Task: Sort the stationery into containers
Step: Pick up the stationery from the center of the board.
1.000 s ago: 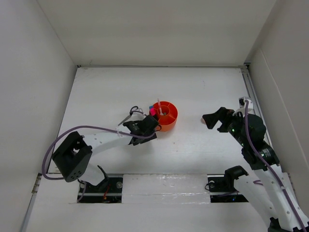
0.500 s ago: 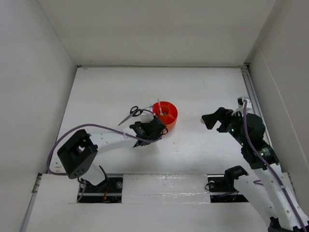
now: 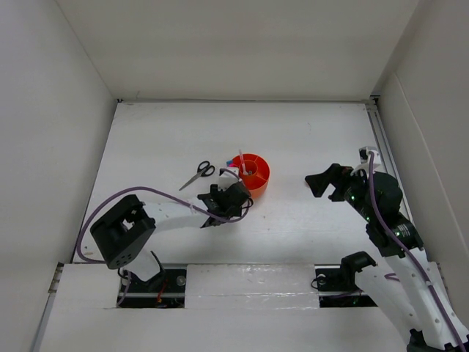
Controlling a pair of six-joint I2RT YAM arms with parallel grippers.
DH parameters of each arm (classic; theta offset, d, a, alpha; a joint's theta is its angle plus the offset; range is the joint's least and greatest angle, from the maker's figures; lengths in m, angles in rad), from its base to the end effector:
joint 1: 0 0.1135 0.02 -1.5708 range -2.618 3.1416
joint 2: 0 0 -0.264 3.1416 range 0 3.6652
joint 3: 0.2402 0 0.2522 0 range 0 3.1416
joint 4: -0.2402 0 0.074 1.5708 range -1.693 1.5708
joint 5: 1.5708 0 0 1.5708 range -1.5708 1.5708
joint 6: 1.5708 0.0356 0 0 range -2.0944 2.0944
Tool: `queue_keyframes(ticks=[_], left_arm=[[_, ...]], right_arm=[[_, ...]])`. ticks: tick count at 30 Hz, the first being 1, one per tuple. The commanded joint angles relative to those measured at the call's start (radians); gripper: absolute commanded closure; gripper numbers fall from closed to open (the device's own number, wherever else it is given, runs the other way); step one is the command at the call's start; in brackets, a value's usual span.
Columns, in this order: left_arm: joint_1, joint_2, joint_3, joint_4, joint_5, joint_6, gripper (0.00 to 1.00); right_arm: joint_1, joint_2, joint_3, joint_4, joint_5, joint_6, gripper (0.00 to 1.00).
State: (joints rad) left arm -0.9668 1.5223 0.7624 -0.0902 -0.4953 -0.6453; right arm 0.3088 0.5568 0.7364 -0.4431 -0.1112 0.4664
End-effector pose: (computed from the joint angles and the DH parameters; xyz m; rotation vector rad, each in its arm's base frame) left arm 0.1818 -0.2337 0.1728 0.1514 2.2981 -0.2220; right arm 0.1243 0.0438 0.3273 0.0681 1.8803 0.6411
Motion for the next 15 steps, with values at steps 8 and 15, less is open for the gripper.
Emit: queue_keyframes(ticks=[8, 15], left_arm=[[-0.001, 0.118, 0.044, 0.035, 0.001, 0.053, 0.54], [-0.001, 0.121, 0.043, 0.014, 0.015, 0.029, 0.69]], right_arm=[[-0.002, -0.003, 0.031, 0.034, -0.027, -0.017, 0.0], [-0.002, -0.003, 0.031, 0.034, -0.027, -0.026, 0.0]])
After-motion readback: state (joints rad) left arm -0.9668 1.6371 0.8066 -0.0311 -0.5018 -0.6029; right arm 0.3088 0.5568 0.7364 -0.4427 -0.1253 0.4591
